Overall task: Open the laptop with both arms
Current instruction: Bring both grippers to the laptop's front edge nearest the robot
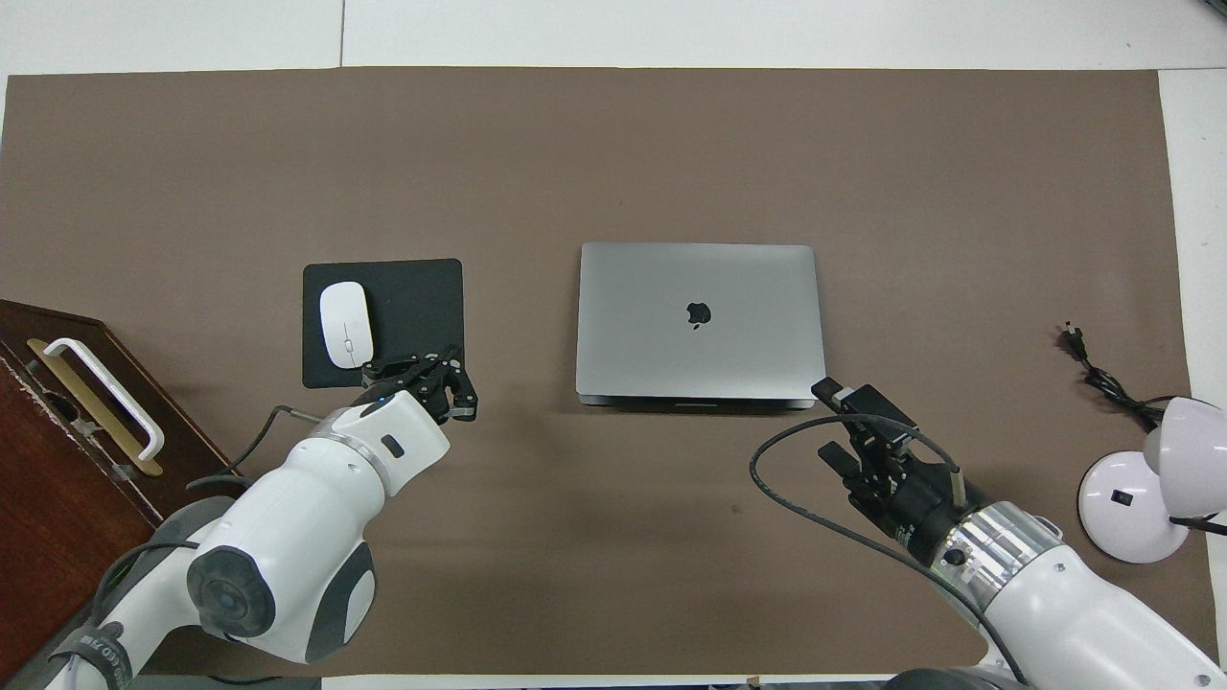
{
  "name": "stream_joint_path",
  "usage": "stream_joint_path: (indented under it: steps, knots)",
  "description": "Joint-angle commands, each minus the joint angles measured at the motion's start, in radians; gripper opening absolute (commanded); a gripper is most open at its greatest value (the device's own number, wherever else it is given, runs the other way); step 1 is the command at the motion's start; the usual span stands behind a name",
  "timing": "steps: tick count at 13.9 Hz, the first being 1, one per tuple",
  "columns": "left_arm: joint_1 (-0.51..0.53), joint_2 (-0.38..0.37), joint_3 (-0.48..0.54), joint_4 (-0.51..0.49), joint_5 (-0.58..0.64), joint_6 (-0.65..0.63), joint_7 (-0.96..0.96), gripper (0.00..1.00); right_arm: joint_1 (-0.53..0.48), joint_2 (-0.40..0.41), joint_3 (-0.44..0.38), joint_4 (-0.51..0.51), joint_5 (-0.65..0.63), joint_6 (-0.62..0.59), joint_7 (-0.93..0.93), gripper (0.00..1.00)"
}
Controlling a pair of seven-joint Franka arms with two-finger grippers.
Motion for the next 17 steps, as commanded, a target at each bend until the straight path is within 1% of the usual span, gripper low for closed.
stream_joint_path:
  steps: [1, 2, 7, 9, 12, 17]
  knots:
    - [-0.052, 0.043, 0.015, -0.02, -0.011, 0.104, -0.005, 0.0, 0.0, -0.016, 0.009, -0.028, 0.037, 0.022, -0.007, 1.0]
    - [-0.067, 0.05, 0.015, -0.027, -0.011, 0.133, -0.005, 0.0, 0.0, -0.004, 0.009, -0.028, 0.045, 0.025, -0.009, 1.0]
    - [-0.13, 0.141, 0.016, -0.054, -0.011, 0.284, 0.006, 0.0, 0.0, 0.062, 0.009, -0.022, 0.049, 0.039, -0.044, 1.0]
    - [-0.165, 0.156, 0.018, -0.053, -0.013, 0.285, 0.01, 0.0, 0.0, 0.085, 0.009, -0.019, 0.055, 0.04, -0.046, 1.0]
    - [-0.202, 0.178, 0.018, -0.051, -0.013, 0.285, 0.015, 0.0, 0.0, 0.099, 0.009, -0.014, 0.055, 0.04, -0.046, 1.0]
    - [-0.251, 0.181, 0.018, -0.053, -0.013, 0.282, 0.026, 0.0, 0.0, 0.119, 0.009, -0.006, 0.055, 0.039, -0.046, 1.0]
